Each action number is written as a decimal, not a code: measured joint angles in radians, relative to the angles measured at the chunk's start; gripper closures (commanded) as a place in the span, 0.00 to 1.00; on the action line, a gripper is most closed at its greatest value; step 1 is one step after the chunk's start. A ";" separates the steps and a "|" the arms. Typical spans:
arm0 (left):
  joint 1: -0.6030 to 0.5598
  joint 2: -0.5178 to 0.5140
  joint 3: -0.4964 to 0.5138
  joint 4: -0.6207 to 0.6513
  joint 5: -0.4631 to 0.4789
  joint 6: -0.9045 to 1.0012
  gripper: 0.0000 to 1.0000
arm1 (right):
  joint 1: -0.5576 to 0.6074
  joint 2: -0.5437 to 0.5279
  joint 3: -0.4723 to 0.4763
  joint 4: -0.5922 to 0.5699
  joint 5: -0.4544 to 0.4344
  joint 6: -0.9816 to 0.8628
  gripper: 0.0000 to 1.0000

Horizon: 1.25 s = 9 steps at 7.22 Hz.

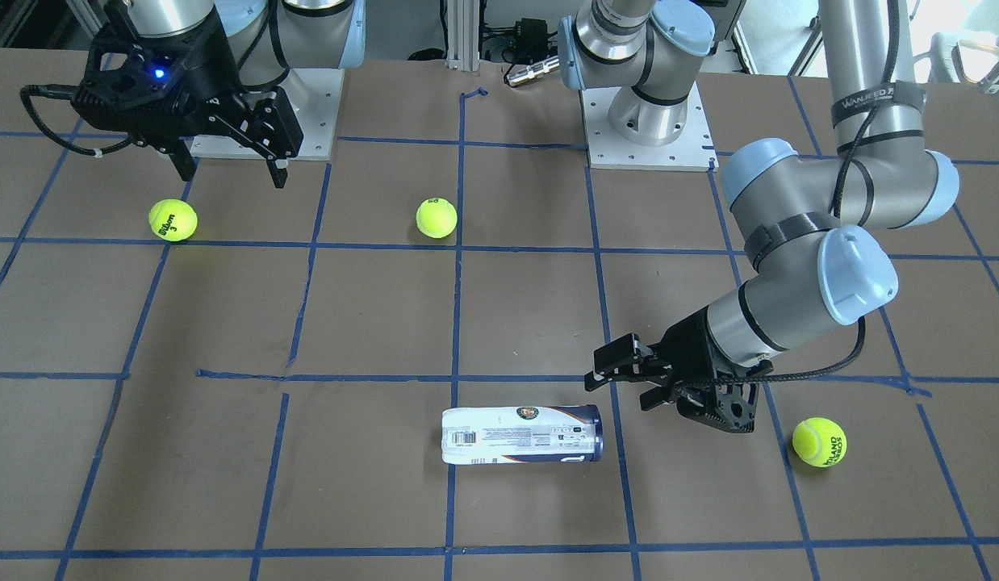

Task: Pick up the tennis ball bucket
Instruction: 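Reach the left gripper to the can's navy lid end and grasp it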

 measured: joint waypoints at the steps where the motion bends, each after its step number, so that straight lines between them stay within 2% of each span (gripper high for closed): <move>1: 0.001 -0.032 0.002 0.025 -0.017 -0.001 0.00 | 0.000 -0.002 -0.001 0.000 0.003 0.000 0.00; 5: 0.002 -0.141 0.010 0.128 -0.108 -0.010 0.00 | 0.002 -0.006 0.005 -0.003 -0.005 -0.007 0.00; 7: 0.002 -0.172 0.010 0.144 -0.131 -0.023 0.00 | 0.004 -0.006 0.006 -0.003 -0.008 -0.007 0.00; 9: 0.000 -0.187 0.007 0.146 -0.206 -0.068 0.00 | 0.003 -0.006 0.006 -0.002 -0.011 -0.008 0.00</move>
